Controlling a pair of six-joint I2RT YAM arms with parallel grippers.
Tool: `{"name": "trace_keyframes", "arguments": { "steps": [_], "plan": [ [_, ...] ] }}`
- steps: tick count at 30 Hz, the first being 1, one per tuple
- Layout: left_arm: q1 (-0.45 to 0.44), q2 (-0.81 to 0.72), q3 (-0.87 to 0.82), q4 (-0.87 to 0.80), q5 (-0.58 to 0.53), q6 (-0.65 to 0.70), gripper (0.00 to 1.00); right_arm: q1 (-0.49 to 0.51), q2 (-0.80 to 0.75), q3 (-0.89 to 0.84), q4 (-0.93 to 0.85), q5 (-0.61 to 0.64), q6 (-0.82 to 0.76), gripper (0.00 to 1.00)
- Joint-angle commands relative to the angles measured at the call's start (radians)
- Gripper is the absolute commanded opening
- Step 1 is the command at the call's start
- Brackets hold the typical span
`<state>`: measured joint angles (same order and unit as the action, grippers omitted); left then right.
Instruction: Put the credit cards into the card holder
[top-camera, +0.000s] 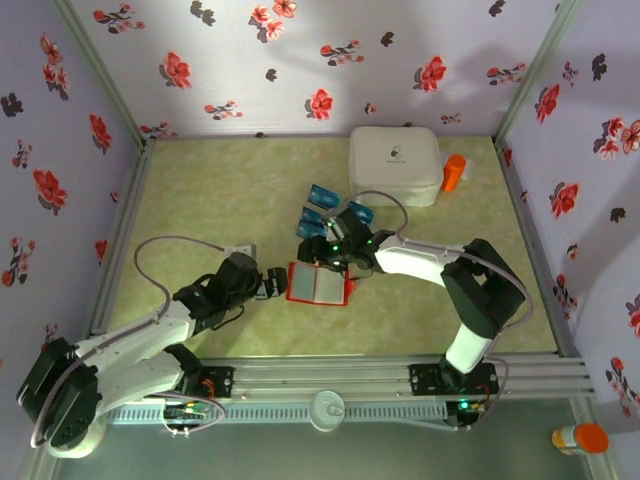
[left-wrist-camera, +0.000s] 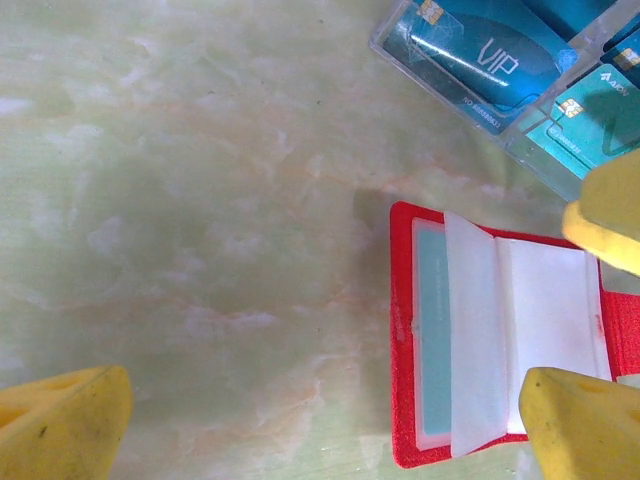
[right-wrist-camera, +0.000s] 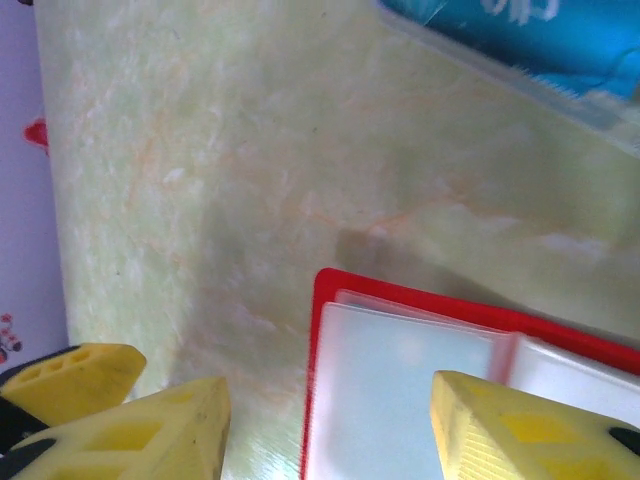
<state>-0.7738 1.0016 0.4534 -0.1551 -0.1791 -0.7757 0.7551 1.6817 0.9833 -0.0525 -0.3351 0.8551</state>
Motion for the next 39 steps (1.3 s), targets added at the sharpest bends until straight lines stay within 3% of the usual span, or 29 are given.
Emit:
{"name": "trace_keyframes", "arguments": {
  "steps": [1,8,14,21,39],
  "plan": [
    [-0.007,0.031,0.046,0.017,0.005,0.026,1.00,-0.037,-0.090,0.048,-0.159,0.068,-0.135,0.54],
    [-0.008,0.081,0.067,0.044,-0.001,0.043,1.00,-0.057,-0.077,0.249,-0.550,0.302,-0.448,0.51],
    [-0.008,0.132,0.087,0.051,-0.010,0.043,1.00,-0.062,0.032,0.388,-0.726,0.400,-0.598,0.44],
    [-0.008,0.150,0.099,0.034,-0.013,0.047,1.00,-0.060,0.149,0.506,-0.817,0.469,-0.682,0.29],
    [-0.004,0.163,0.083,0.045,-0.016,0.037,1.00,-0.049,0.286,0.581,-0.833,0.493,-0.711,0.29]
  ]
}}
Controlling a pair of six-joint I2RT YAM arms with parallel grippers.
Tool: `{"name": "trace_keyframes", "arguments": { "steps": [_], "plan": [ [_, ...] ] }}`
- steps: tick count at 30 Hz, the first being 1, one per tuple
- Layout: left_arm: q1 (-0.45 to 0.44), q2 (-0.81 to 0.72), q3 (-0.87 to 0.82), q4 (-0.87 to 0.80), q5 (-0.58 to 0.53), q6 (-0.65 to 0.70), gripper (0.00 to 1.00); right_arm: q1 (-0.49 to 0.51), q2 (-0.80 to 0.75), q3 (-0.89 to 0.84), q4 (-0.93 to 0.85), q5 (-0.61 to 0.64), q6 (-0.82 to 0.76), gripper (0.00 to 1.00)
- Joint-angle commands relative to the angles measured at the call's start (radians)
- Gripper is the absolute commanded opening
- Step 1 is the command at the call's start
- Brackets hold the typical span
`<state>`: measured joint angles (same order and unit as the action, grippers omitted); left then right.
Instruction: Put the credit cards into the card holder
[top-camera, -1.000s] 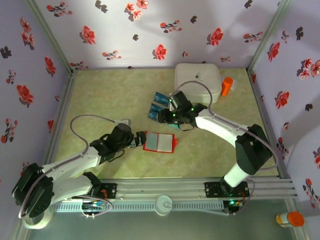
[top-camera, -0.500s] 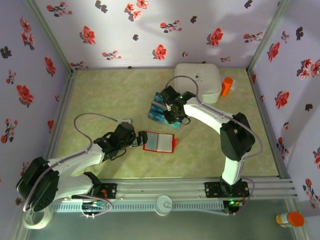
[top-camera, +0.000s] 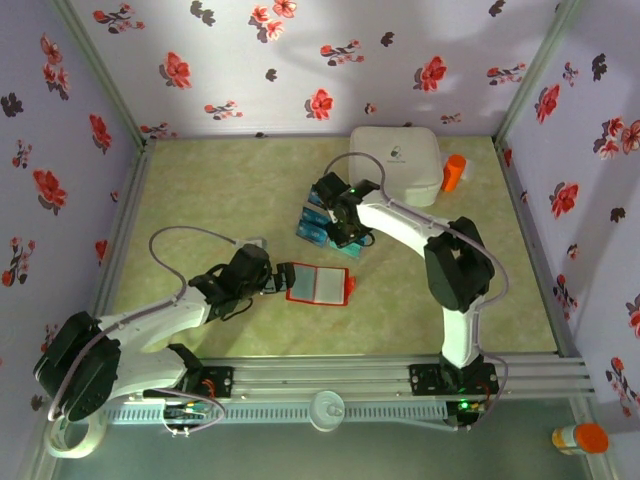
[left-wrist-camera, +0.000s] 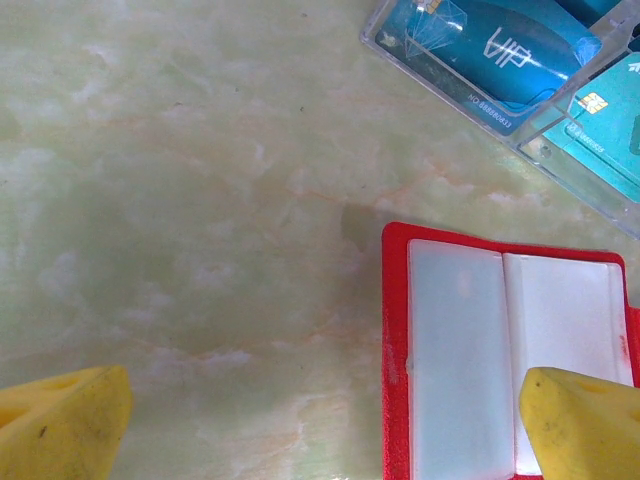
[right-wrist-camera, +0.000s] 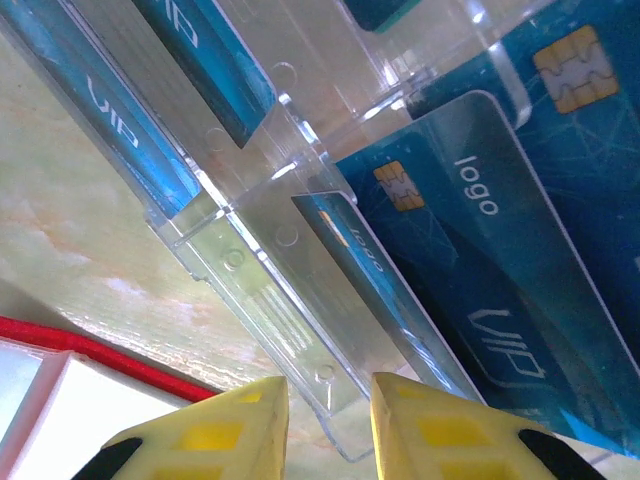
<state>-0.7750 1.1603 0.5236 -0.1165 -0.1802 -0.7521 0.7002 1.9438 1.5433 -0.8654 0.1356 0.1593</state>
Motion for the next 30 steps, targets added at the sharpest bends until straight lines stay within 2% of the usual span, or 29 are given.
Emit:
{"name": "trace_keyframes", "arguments": {
  "steps": [1,9,15,30],
  "plan": [
    [-0.003,0.002,0.012,0.006,-0.015,0.013,1.00,0.005,0.029,0.022,-0.020,0.022,-0.015,0.29],
    [0.001,-0.007,0.000,0.009,-0.015,0.011,1.00,0.007,0.061,0.022,-0.017,0.013,-0.015,0.27],
    [0.006,-0.012,-0.010,0.015,-0.012,0.010,1.00,0.007,0.054,0.016,-0.018,0.012,-0.018,0.21],
    [0.009,-0.006,-0.010,0.028,-0.002,0.013,1.00,0.010,0.030,0.037,-0.036,0.016,-0.025,0.24]
  ]
}}
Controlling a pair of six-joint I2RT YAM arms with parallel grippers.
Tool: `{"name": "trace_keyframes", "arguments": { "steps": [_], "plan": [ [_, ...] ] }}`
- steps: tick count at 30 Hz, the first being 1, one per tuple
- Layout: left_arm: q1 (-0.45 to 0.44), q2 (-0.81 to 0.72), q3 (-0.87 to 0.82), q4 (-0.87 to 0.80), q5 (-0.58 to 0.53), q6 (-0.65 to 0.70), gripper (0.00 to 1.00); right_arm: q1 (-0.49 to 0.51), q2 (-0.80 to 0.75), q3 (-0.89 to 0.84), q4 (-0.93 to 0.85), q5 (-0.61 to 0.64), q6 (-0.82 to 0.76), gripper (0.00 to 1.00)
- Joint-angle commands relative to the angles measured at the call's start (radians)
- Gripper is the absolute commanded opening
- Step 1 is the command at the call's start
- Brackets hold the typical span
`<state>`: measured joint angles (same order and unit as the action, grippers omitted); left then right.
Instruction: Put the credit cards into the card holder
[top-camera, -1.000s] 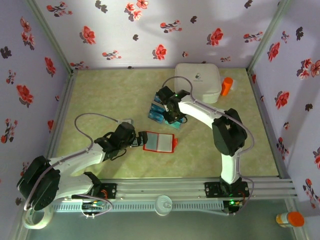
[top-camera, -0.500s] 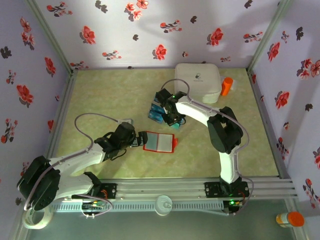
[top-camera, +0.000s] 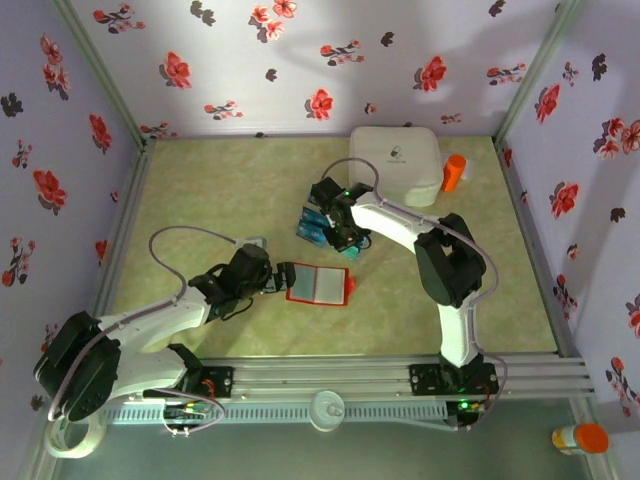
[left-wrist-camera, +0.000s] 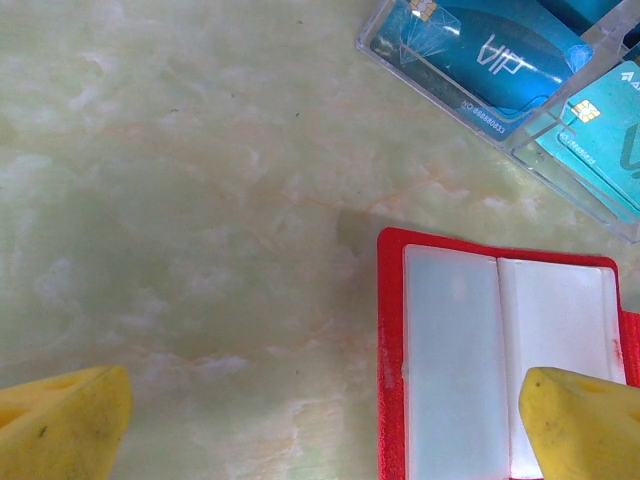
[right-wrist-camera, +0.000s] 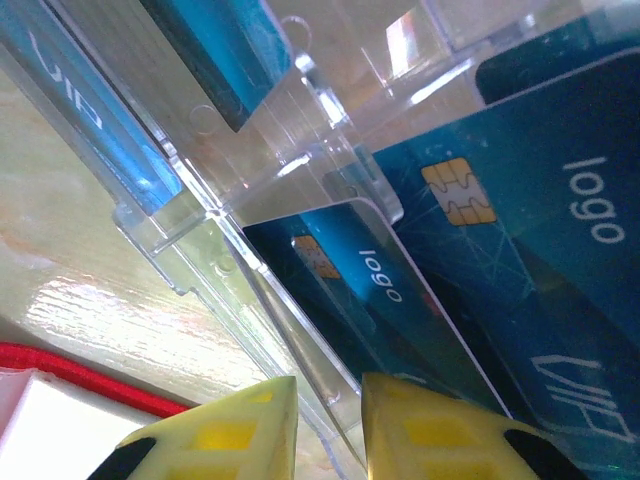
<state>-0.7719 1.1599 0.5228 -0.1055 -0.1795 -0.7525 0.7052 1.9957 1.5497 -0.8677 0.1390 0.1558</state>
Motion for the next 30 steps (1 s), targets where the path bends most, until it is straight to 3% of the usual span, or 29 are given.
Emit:
{"name": "trace_keyframes", "arguments": {
  "steps": [1,16,23,30],
  "plan": [
    [0.005,-0.005,-0.010,0.017,-0.002,0.010,1.00,0.007,-0.021,0.031,-0.033,0.014,-0.023,0.24],
    [0.006,-0.001,-0.011,0.023,0.008,0.011,1.00,0.029,-0.045,0.029,-0.033,-0.005,-0.095,0.13],
    [0.006,0.001,-0.009,0.023,0.011,0.014,1.00,0.061,-0.066,0.050,-0.066,0.045,-0.139,0.04],
    [0.006,0.000,-0.005,0.022,0.016,0.014,1.00,0.094,-0.112,0.081,-0.104,0.082,-0.151,0.01]
  ]
}}
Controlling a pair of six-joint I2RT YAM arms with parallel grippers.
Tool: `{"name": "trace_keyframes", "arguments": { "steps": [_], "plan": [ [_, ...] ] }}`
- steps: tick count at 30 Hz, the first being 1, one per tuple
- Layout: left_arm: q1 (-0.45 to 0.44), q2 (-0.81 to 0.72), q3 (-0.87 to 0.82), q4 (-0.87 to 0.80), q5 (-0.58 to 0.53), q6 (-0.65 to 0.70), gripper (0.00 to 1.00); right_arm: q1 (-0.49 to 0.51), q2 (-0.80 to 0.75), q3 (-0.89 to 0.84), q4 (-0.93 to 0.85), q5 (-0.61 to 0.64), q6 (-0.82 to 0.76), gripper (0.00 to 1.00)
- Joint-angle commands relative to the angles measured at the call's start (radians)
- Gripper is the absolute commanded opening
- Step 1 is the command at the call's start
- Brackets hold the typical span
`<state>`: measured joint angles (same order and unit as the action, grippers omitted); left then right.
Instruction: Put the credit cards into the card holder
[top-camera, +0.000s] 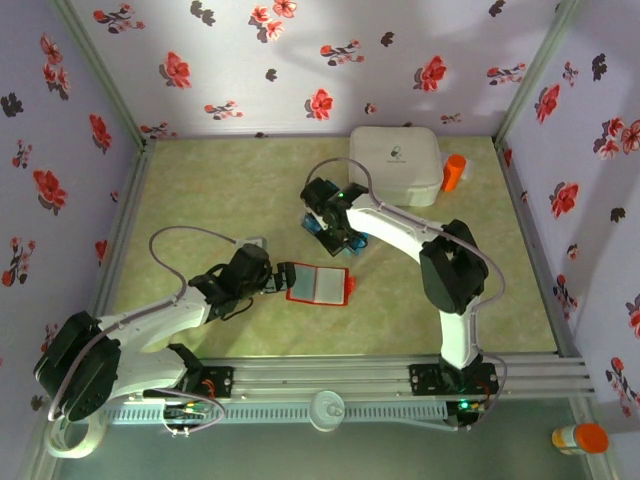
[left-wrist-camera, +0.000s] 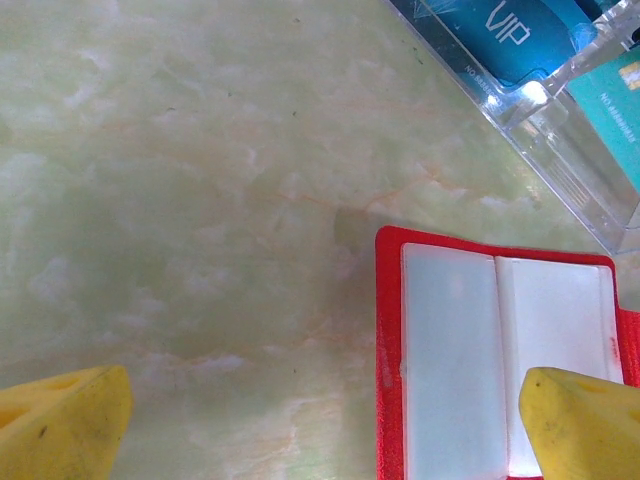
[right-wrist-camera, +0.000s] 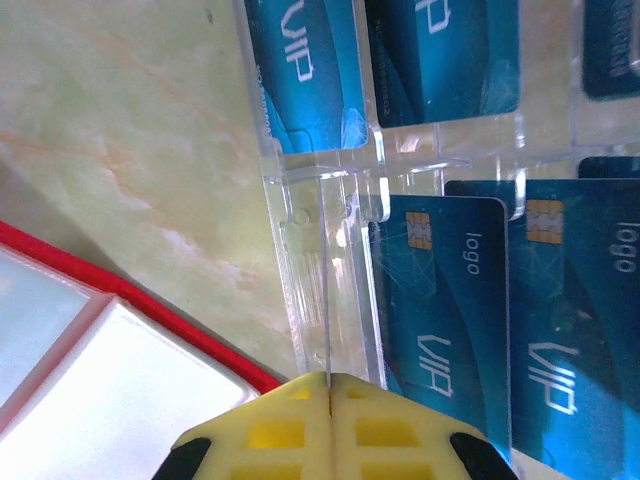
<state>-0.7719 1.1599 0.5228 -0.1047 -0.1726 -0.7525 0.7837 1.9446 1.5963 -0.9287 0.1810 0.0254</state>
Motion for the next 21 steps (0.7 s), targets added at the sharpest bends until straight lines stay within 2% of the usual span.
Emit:
{"name": "trace_keyframes", "arguments": {
  "steps": [1,9,17,21],
  "plan": [
    [0.006,0.001,-0.003,0.019,0.008,0.015,1.00,0.020,-0.074,0.034,-0.044,0.039,-0.015,0.01],
    [0.006,0.000,0.006,-0.004,0.007,0.025,1.00,0.031,-0.188,-0.050,0.052,-0.081,0.158,0.00],
    [0.008,-0.001,0.008,-0.021,-0.002,0.028,1.00,0.028,-0.266,-0.258,0.328,-0.316,0.413,0.00],
    [0.008,0.002,0.008,-0.028,-0.004,0.039,1.00,0.028,-0.264,-0.334,0.430,-0.385,0.495,0.00]
  ]
}}
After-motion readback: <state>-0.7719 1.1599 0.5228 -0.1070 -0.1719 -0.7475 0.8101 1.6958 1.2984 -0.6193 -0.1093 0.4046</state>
